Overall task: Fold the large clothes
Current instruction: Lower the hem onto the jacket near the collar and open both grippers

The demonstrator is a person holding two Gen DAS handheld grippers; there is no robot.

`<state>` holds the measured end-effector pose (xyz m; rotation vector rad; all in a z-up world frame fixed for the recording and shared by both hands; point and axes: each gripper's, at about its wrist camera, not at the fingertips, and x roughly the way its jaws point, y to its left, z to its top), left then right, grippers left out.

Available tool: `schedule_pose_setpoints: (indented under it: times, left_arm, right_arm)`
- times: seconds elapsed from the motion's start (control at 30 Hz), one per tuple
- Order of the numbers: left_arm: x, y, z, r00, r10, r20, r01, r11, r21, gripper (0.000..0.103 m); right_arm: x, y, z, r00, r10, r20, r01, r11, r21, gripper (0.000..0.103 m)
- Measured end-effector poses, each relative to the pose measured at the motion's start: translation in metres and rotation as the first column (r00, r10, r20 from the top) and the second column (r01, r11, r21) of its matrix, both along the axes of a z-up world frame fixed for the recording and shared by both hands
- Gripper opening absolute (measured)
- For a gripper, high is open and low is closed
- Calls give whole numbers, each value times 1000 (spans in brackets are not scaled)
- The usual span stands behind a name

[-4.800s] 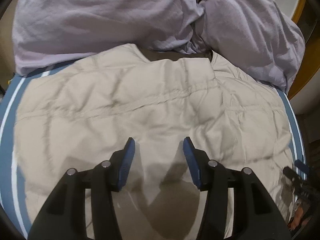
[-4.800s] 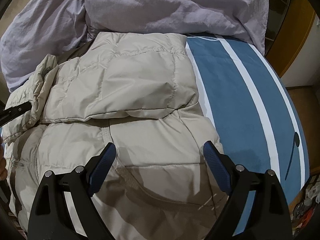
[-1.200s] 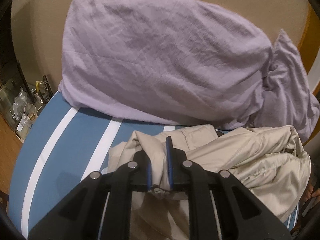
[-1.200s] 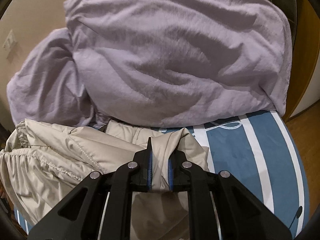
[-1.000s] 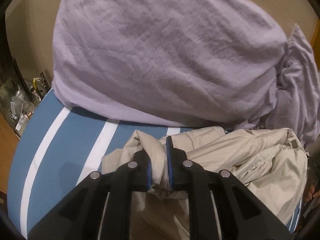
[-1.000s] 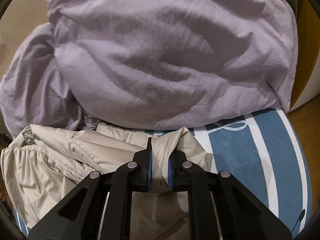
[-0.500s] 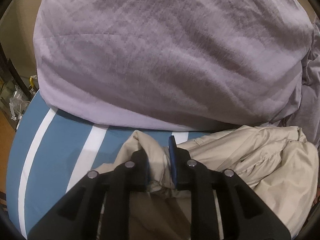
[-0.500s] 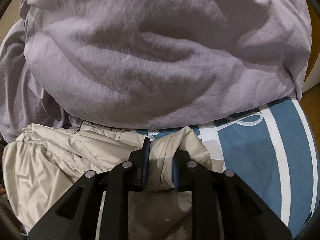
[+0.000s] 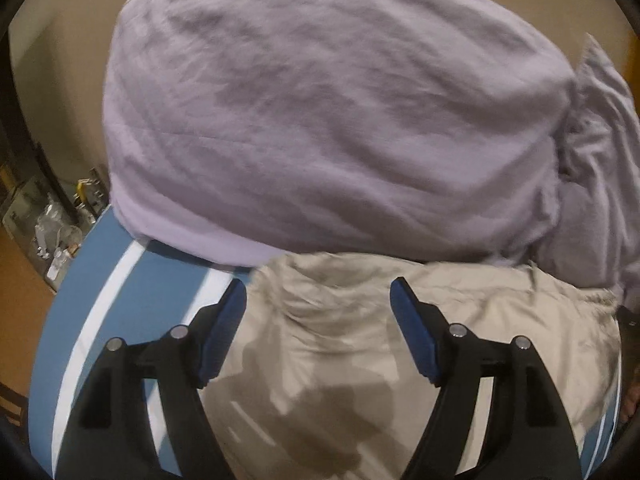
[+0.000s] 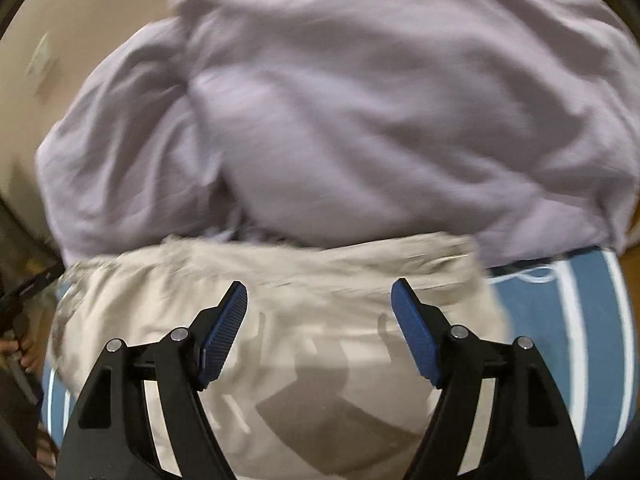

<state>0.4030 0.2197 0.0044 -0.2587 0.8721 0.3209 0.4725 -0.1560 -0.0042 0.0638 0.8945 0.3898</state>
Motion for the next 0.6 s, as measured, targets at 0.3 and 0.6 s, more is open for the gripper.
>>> schedule_pose_setpoints:
  times: [0.3,0.6]
  left_arm:
    - [5,-77,-1,988,-155,5,155,988,0,75]
    - [14,-108,-11,976,-216,-14,216,976,18,75]
  right_arm:
    - [-1,70,-39,990,112,-84,-121,986,-111,70]
    - [3,71,-45,991,95,-95,-108,983,-148,6]
